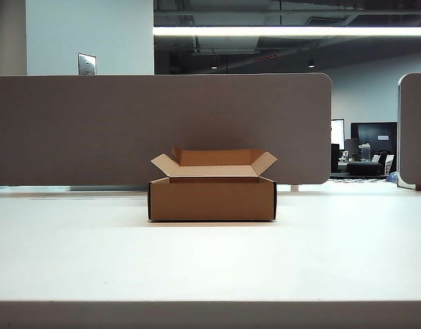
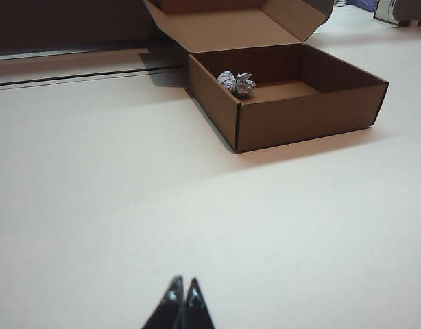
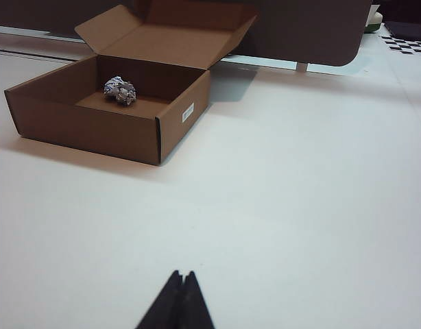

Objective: Pick up all the paper balls on the table and put them in the paper box.

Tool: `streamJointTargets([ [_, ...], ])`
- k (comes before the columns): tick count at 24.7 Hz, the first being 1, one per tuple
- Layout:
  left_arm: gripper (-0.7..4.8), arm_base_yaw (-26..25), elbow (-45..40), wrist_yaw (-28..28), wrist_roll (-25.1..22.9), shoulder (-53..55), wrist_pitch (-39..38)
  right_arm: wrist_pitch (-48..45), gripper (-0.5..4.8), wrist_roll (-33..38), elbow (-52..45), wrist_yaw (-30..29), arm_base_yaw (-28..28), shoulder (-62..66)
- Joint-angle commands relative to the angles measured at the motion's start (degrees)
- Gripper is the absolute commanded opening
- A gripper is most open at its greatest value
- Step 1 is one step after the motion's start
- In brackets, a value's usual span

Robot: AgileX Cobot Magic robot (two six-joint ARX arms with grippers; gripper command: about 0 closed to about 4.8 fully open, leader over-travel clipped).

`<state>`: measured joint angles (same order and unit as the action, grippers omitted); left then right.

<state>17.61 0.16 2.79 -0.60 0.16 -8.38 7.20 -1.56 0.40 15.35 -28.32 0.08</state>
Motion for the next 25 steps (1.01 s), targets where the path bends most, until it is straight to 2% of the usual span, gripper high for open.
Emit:
streamJointTargets([
  [1,-0.06,-0.11,0.17,-0.5,-0.46,0.0,1.27,-0.94,-0.01,0.02,-0.31,-0.02,-0.07,-0.15],
  [6,-0.05,-0.11,0.2,-9.18,-1.29,0.0,1.22,-0.98,-0.01,0.02,-0.31,-0.02,-0.07,-0.15],
  [9,-0.05,-0.11,0.2,-11.52,-1.31,0.0,-0.44,-0.98,-0.01,0.02,-0.31,-0.02,-0.07,-0.15],
  [25,-0.05,-0.09,0.2,-11.74,-1.33,0.0,-1.22,-0.98,-0.01,0.02,-0.31,-0.02,-0.07,-0.15],
])
